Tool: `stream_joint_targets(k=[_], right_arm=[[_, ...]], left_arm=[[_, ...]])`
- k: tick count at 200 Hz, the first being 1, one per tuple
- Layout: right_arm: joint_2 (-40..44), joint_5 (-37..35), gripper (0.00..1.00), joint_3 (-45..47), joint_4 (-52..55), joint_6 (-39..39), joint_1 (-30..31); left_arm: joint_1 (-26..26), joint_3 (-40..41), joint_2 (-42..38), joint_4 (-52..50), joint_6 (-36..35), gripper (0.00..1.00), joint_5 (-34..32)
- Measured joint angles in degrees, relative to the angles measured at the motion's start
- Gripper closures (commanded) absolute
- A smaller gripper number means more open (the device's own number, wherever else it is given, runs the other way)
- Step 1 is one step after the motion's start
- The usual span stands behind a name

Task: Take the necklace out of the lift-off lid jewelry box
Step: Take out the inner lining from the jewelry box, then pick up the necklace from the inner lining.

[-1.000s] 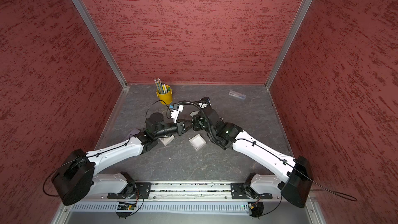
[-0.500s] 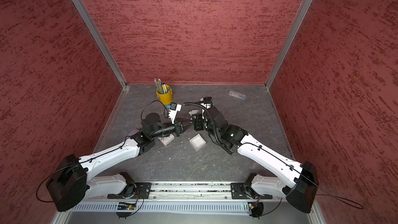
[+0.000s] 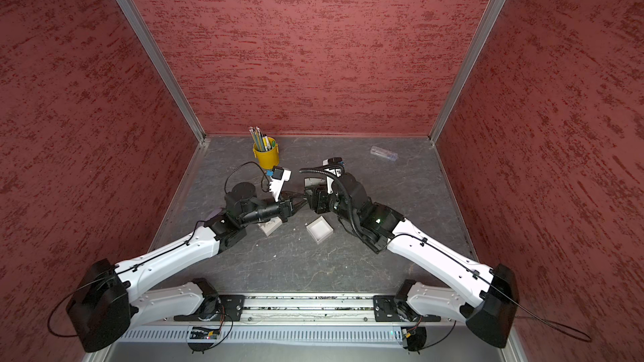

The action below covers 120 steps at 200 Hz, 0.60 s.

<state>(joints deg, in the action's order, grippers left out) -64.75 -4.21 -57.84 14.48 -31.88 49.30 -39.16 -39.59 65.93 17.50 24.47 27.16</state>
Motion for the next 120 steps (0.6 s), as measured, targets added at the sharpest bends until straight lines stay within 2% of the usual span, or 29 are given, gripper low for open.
stream_joint_targets(k=[74, 120], right_arm=[[12.11, -0.94, 0.34, 7.39, -7.93, 3.96, 0.00], [11.52, 1.73, 0.36, 11.41, -10.86, 8.74, 0.00]], left_arm=[[-0.42, -5.62, -6.91, -13.20, -12.61, 1.00, -7.69], [-4.46, -11.23, -8.96, -21.64, -24.72, 1.00, -15.19]])
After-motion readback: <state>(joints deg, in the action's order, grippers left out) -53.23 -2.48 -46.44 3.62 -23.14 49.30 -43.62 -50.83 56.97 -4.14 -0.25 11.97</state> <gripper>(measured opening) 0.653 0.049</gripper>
